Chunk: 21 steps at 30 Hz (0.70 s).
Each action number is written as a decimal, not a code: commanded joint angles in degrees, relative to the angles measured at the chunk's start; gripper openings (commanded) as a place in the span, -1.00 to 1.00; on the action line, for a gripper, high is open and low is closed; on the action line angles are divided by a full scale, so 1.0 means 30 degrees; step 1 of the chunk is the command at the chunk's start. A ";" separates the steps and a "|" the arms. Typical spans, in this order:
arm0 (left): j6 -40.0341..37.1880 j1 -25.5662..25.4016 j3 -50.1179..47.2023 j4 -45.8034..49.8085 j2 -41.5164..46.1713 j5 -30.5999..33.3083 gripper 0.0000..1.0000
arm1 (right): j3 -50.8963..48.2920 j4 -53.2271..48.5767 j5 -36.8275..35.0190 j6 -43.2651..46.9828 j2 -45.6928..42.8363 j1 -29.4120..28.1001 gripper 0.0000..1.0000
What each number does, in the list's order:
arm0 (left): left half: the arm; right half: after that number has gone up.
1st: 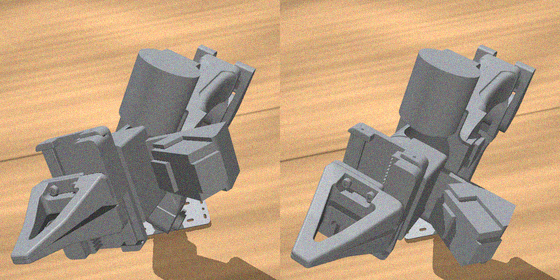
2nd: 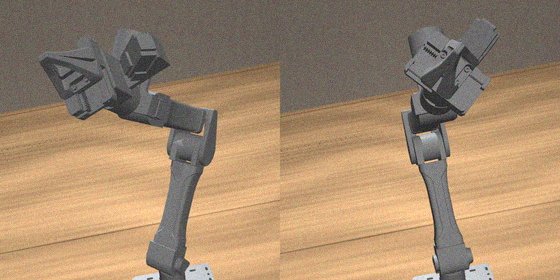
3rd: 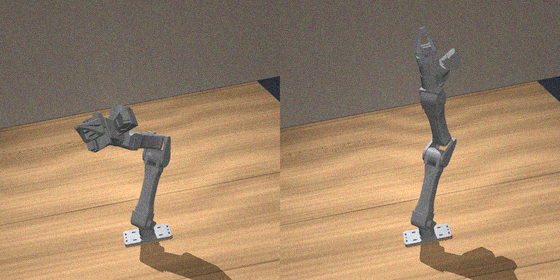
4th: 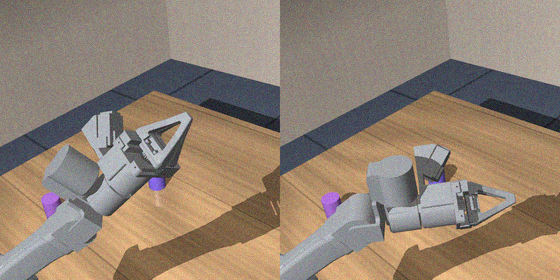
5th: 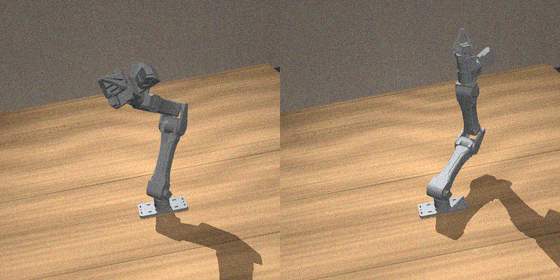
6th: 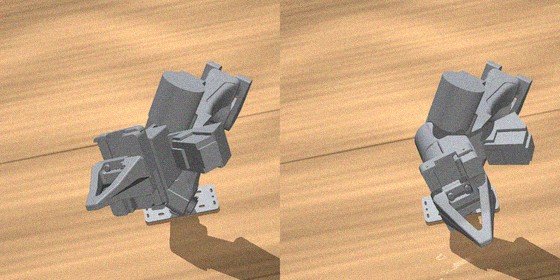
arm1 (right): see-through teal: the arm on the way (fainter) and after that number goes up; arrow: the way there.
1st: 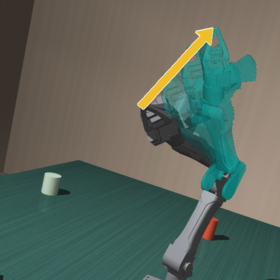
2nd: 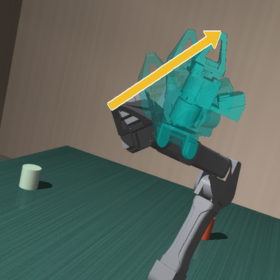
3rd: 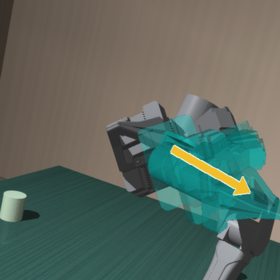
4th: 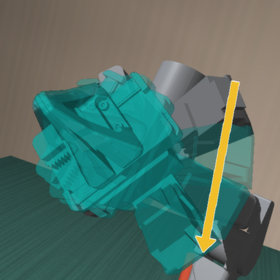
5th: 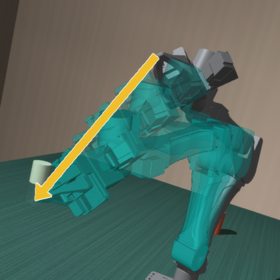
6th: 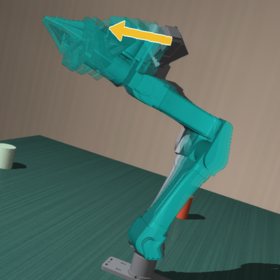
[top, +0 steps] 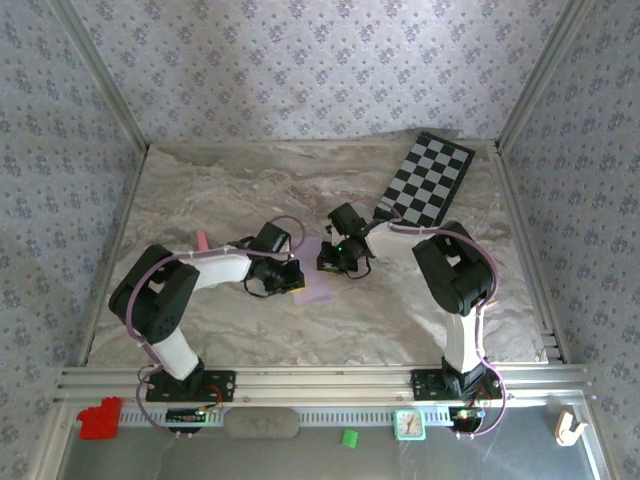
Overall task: Fold a paper plane with a square sheet of paper (pick it up from the middle)
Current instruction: First fold the square sheet of paper in half at the center of the table.
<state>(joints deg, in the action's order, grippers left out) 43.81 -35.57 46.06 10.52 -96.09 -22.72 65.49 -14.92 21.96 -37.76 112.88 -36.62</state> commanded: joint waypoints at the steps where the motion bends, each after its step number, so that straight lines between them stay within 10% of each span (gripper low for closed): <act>1: -0.0809 -0.0273 -0.1603 0.3284 0.0154 0.0400 -0.79 | -0.1910 -0.3006 -0.3686 -0.0136 0.2945 0.0179 -0.78; 21: -0.2125 -0.1752 -0.1941 0.6572 0.3265 0.1377 -0.80 | -0.2027 -0.2824 -0.3671 -0.0197 0.2847 0.0305 -0.79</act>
<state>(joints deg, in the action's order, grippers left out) 39.29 -40.29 40.93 18.52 -88.05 -19.62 65.06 -14.06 23.03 -37.76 112.90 -36.23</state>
